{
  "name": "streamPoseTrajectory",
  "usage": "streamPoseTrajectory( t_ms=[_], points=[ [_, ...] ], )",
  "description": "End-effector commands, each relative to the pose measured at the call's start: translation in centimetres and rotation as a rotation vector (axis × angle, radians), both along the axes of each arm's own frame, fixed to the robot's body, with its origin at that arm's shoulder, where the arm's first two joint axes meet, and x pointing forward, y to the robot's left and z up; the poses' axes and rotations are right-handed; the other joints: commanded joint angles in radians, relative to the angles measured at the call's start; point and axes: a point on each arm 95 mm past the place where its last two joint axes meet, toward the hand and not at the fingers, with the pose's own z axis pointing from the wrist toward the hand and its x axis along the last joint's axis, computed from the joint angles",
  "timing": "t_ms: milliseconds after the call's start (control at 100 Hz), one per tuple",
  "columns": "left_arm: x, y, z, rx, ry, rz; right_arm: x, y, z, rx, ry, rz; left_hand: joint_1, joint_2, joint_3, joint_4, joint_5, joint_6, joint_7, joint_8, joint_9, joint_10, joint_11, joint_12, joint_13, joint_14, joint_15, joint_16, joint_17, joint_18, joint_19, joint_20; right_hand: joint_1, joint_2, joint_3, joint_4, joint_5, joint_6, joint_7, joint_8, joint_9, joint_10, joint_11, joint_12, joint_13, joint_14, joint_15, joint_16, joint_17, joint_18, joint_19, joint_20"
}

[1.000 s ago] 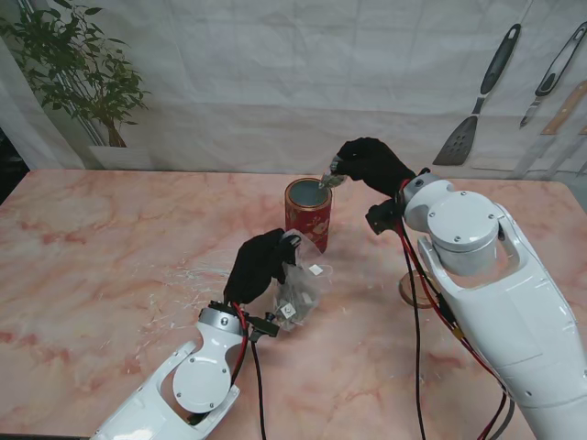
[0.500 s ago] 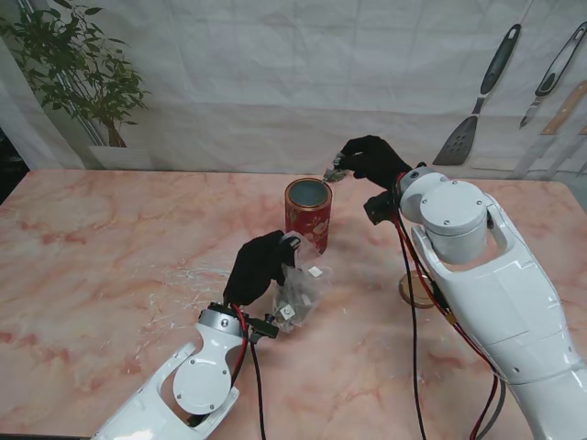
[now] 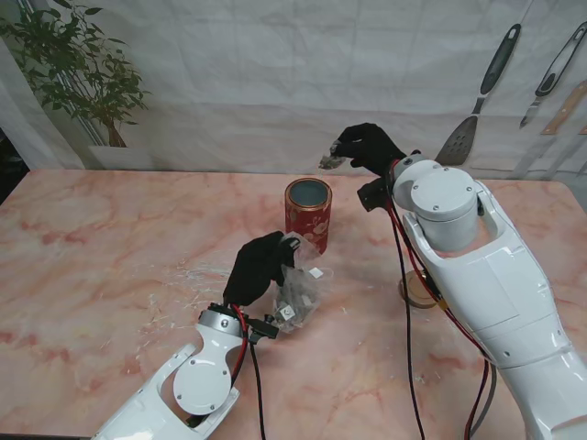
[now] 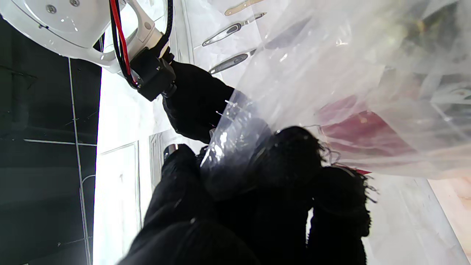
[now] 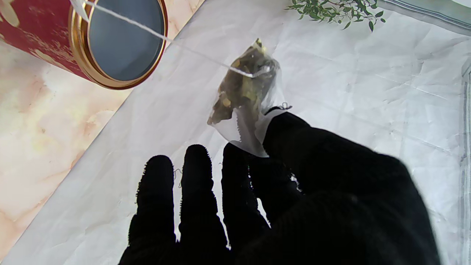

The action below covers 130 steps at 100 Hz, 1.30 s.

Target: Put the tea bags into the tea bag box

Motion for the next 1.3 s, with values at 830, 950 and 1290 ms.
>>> streamPoseTrajectory(
  t_ms=[830,950,1290],
  points=[
    [0.0,0.8,-0.3,-0.001,0.015,0.010,2.5,3.2,0.9,0.029,-0.012,0.025,0.075,0.086,0.046,0.045,0.012,-0.030,0.046,0.009,0.006,-0.046,0.004,-0.017,0.003,0.013,-0.029,-0.011,0.007,-0.046,0.026,0.006,0.025,-0.003,0.023,0.038,0.044,-0.050,0.014,0.000,0.024,-0.020,0.023,0.023,0.018,-0.023,0.026,0.017,0.009,-0.043,0.011,0.019],
    [0.1,0.9,-0.3,-0.001,0.017,0.014,3.2,3.3,0.2,0.031,0.007,0.014,0.074,0.086,0.046,0.045,0.012,-0.030,0.046,0.009,0.007,-0.046,0.005,-0.017,0.003,0.013,-0.029,-0.011,0.007,-0.046,0.026,0.006,0.023,-0.003,0.021,0.037,0.045,-0.053,0.013,-0.002,0.028,-0.021,0.025,0.026,0.022,-0.023,0.029,0.019,0.012,-0.044,0.012,0.020],
    [0.2,1.2,-0.6,-0.003,0.029,0.017,4.9,3.5,-2.1,-0.033,0.106,-0.057,0.075,0.086,0.046,0.045,0.012,-0.030,0.046,0.009,0.007,-0.046,0.005,-0.017,0.003,0.012,-0.028,-0.010,0.007,-0.046,0.026,0.006,-0.020,-0.045,0.014,0.035,0.065,-0.079,0.025,-0.090,0.057,-0.021,0.046,0.036,0.047,-0.016,0.064,0.036,0.024,-0.027,0.033,0.027]
  ],
)
